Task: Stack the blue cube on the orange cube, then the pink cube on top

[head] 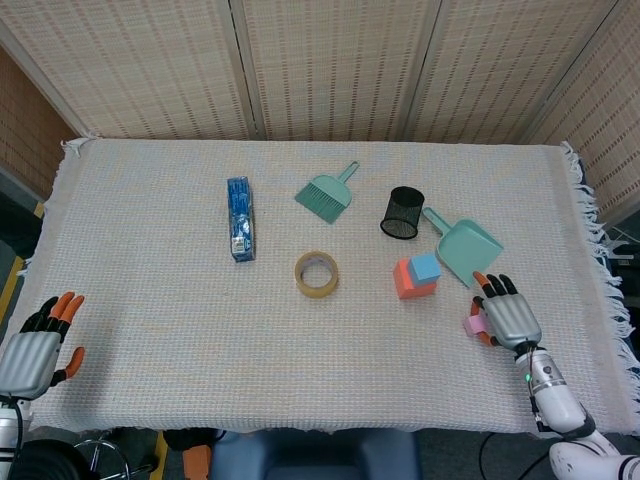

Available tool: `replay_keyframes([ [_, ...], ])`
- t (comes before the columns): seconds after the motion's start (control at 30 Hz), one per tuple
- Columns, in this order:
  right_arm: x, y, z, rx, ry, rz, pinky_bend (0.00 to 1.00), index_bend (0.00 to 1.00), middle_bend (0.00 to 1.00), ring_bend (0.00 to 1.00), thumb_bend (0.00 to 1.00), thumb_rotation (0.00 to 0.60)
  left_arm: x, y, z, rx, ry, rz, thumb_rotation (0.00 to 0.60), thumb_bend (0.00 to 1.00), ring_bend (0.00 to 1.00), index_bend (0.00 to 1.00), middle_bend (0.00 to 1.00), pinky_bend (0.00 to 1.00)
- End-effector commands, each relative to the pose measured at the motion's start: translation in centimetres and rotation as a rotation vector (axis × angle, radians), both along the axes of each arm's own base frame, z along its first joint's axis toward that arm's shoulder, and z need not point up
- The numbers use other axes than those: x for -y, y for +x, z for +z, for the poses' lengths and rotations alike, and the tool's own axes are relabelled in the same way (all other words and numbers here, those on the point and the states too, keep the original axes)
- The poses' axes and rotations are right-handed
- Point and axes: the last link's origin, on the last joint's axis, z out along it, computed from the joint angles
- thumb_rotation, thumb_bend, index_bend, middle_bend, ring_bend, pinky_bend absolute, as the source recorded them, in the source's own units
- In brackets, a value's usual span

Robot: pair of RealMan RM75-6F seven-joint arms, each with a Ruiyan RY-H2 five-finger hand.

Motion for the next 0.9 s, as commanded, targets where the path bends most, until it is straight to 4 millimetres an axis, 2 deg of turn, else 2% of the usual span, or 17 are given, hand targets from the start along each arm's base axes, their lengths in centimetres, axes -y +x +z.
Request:
replay_keyframes([
  [0.03,0.2,1.1,1.2,0.041,-0.010,0.017,0.00,0.50,0.00,0.00,0.18,0.600,0.0,0.0,0.0,0.001,-0.001,-0.002,0.600,0.45,0.00,0.00,0.00,0.19],
  [0.17,0.8,3.4,2.9,0.105,-0.005,0.050,0.00,0.49,0.00,0.00,0.18,0.600,0.1,0.1,-0.1,0.000,-0.002,-0.005,0.600,0.44,0.00,0.00,0.00,0.19],
  [0.33,1.6,6.4,4.1,0.143,0.012,0.099,0.00,0.49,0.00,0.00,0.18,0.600,0.2,0.3,-0.1,0.000,-0.001,-0.013,0.600,0.44,0.00,0.00,0.00,0.19],
  [0.57,4.4,10.5,4.9,0.167,0.026,0.143,0.00,0.49,0.00,0.00,0.18,0.600,0.4,0.2,0.2,0.008,0.006,-0.012,0.600,0.44,0.00,0.00,0.00,0.19],
  [0.77,7.2,12.4,5.0,0.140,0.022,0.147,0.00,0.49,0.00,0.00,0.18,0.600,0.5,0.3,0.4,0.013,0.011,-0.016,0.600,0.44,0.00,0.00,0.00,0.19],
  [0.9,8.0,12.9,4.7,0.139,0.019,0.135,0.00,0.49,0.00,0.00,0.18,0.600,0.4,0.2,0.5,0.016,0.012,-0.015,0.600,0.44,0.00,0.00,0.00,0.19],
])
